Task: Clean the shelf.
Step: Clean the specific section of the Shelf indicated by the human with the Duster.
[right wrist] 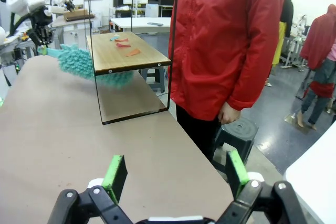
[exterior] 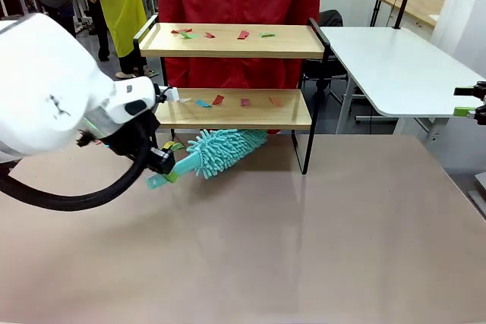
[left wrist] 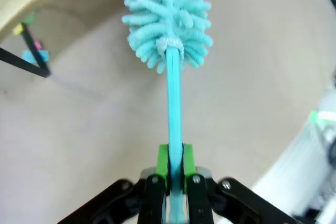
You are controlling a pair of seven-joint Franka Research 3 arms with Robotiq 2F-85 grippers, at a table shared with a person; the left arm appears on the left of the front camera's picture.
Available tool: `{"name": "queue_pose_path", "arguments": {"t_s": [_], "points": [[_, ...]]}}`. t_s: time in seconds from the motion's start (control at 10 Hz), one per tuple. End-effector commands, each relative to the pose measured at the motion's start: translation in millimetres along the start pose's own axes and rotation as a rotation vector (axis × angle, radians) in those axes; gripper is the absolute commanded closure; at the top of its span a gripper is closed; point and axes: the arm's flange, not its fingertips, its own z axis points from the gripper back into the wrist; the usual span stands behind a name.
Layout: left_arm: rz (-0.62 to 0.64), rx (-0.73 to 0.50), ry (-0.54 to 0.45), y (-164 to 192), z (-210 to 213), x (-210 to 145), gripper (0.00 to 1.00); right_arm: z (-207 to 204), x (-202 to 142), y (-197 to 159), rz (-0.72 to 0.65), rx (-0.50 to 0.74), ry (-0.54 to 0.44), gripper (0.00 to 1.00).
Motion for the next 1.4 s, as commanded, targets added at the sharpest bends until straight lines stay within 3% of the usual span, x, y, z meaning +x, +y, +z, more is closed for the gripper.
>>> {"name": "queue_pose_path", "arguments": {"t_s": [0.0, 0.2, 0.4, 0.6, 0.9, 1.1, 1.3], "points": [[-0.119, -0.106, 0.086, 33.1, 17.1, -7.3, 0.87, -1.4, 3.3, 1.2, 0.004, 0.002, 0.001, 0.00], [-0.288, -0.195, 0.123, 43.9, 35.7, -13.9, 0.87, -1.4, 3.3, 1.2, 0.004, 0.002, 0.001, 0.00], [-0.342, -0.265, 0.142, 45.1, 49.9, -18.7, 0.87, -1.4, 3.3, 1.2, 0.004, 0.002, 0.001, 0.00], [-0.418, -0.250, 0.174, 39.5, 70.0, -15.0, 0.87, -1.4, 3.3, 1.2, 0.004, 0.002, 0.001, 0.00], [-0.463, -0.090, 0.349, 17.1, 121.9, -5.1, 0.87, -1.4, 3.3, 1.2, 0.004, 0.002, 0.001, 0.00], [-0.460, 0.115, 0.629, 3.1, 174.4, 6.4, 0.87, -1.4, 3.3, 1.2, 0.004, 0.002, 0.001, 0.00], [-0.487, 0.243, 0.829, -8.7, 217.8, 14.6, 0.87, -1.4, 3.3, 1.2, 0.004, 0.002, 0.001, 0.00]]}}
